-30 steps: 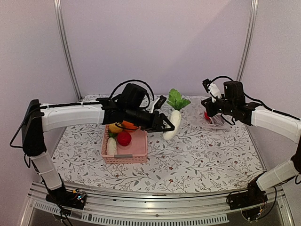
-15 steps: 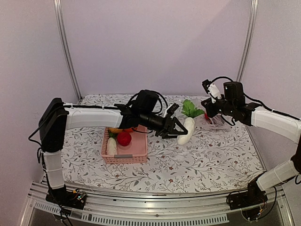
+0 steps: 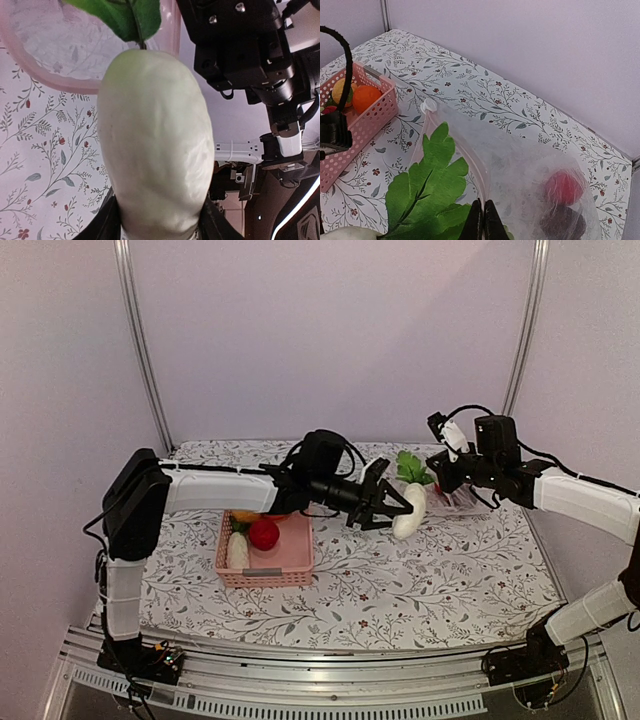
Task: Place the food in the zip-top bag and seal the zipper
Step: Place the fake vegetable in the zipper food storage bag.
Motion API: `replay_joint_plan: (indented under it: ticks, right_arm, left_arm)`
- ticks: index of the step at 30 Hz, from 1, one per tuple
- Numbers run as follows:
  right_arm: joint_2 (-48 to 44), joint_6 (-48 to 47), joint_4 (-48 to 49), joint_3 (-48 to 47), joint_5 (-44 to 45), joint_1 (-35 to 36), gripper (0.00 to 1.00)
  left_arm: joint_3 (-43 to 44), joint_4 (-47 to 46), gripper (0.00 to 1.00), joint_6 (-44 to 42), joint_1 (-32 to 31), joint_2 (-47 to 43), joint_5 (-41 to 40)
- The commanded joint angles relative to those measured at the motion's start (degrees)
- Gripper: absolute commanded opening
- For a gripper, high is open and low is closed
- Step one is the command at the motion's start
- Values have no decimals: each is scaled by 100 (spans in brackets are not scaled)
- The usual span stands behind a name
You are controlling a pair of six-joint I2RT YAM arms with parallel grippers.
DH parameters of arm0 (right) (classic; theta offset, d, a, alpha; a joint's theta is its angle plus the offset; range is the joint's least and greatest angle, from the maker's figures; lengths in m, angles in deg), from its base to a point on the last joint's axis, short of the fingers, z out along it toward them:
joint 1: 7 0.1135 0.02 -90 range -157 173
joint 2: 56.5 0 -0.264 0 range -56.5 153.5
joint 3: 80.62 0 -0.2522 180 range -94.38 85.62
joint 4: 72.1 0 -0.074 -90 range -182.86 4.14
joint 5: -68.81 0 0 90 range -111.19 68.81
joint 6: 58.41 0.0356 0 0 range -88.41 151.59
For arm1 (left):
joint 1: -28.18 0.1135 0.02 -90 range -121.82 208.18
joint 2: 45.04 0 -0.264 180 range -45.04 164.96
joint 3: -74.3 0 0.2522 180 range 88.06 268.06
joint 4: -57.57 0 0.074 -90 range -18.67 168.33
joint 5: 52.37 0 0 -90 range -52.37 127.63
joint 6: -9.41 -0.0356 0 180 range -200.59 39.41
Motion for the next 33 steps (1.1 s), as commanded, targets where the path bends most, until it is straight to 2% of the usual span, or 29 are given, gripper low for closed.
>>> replay_joint_plan:
  ticks: [1, 16, 26, 28, 33]
  right_arm:
    - [-102, -74, 37, 73, -137, -34, 0]
    - [-234, 17, 28, 64, -178, -39, 0]
    - [-173, 165, -50, 45, -570, -25, 0]
    - [-135, 218, -102, 22, -657, -19, 0]
    - [-155, 242, -104, 5, -608, 14, 0]
  left_arm:
    - [497, -102, 26, 331, 115, 249, -91]
    - [1502, 419, 26, 864, 342, 1004, -983]
    - [1581, -266, 28, 1635, 338, 1317, -1903]
    - [1630, -369, 34, 1767, 325, 1366, -2004]
    - [1671, -602, 66, 1937, 273, 1335, -2103]
